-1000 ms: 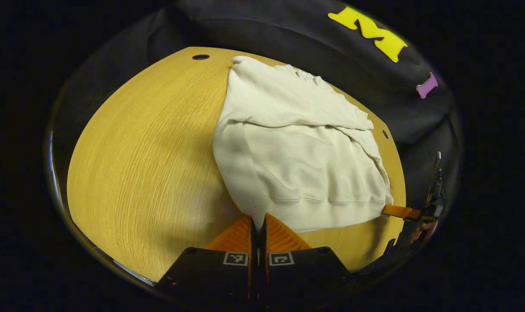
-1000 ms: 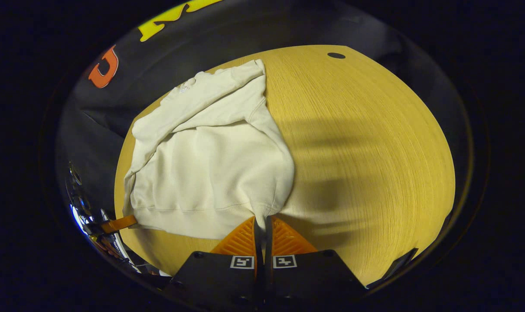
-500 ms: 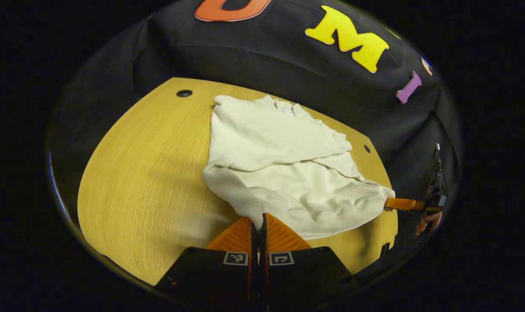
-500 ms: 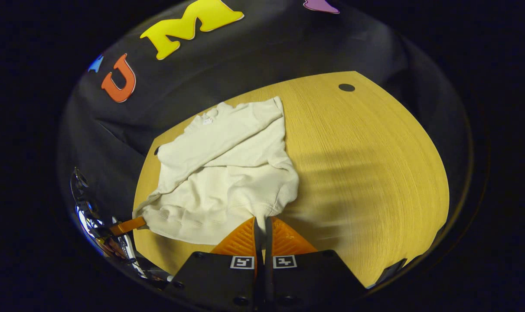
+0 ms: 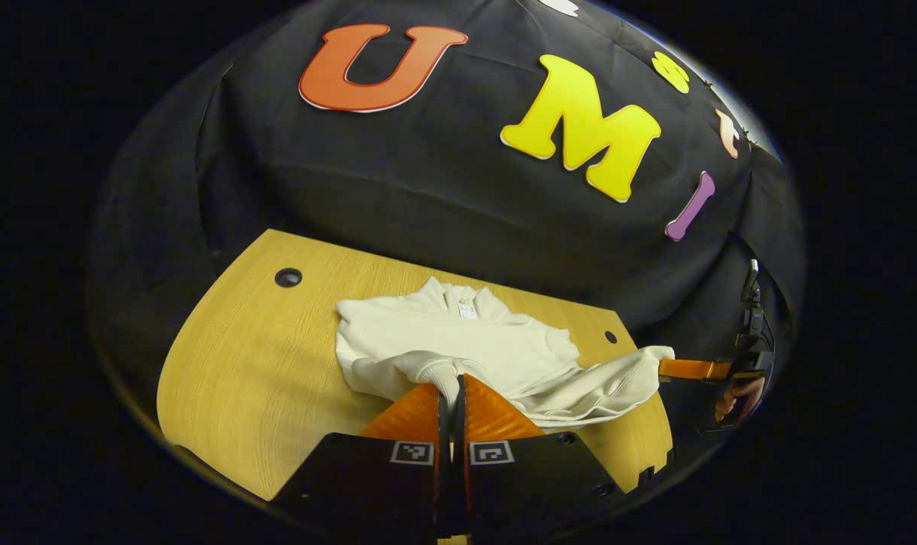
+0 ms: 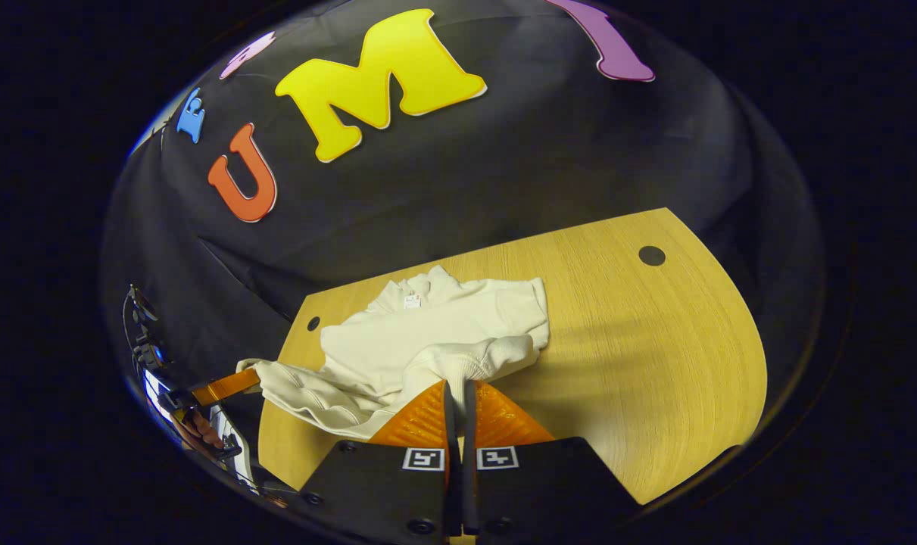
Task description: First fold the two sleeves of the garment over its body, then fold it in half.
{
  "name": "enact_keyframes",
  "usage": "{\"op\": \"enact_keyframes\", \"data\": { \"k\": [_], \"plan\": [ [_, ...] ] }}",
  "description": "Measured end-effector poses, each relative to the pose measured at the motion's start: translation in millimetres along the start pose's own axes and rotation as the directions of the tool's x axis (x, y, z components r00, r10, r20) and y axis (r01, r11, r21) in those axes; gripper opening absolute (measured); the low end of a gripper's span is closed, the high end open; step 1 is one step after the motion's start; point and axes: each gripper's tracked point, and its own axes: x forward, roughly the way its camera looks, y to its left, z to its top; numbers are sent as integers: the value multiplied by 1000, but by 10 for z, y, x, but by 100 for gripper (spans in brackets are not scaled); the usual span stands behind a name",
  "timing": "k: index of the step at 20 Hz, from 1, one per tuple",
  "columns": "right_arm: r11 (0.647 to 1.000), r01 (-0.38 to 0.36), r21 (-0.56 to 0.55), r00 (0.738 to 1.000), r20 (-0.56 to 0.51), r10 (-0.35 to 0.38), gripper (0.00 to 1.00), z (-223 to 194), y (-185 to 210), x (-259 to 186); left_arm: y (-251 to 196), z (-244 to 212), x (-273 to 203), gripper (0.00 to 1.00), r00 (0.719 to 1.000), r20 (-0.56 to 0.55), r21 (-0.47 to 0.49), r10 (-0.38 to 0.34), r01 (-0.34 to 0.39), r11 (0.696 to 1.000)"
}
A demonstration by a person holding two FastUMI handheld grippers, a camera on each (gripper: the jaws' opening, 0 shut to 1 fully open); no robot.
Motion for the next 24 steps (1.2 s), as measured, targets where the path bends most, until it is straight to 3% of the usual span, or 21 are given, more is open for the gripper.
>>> {"op": "enact_keyframes", "data": {
  "k": [5,12,19,24],
  "plan": [
    [999,-22,-22,999,44,23,1,570,238,229,40,522,177,3,998,61,-25,-4,5,1000],
    [999,-3,38,997,71,1,0,1089,188,924,296,926,820,3,991,127,-114,31,-17,993],
    [995,23,98,995,98,-32,1,1202,-45,1698,458,1029,1570,3,981,186,-109,47,-27,994],
    [996,87,25,988,125,-90,0,1173,-190,2201,641,976,2078,3,977,201,-32,75,-70,997]
  ]
}}
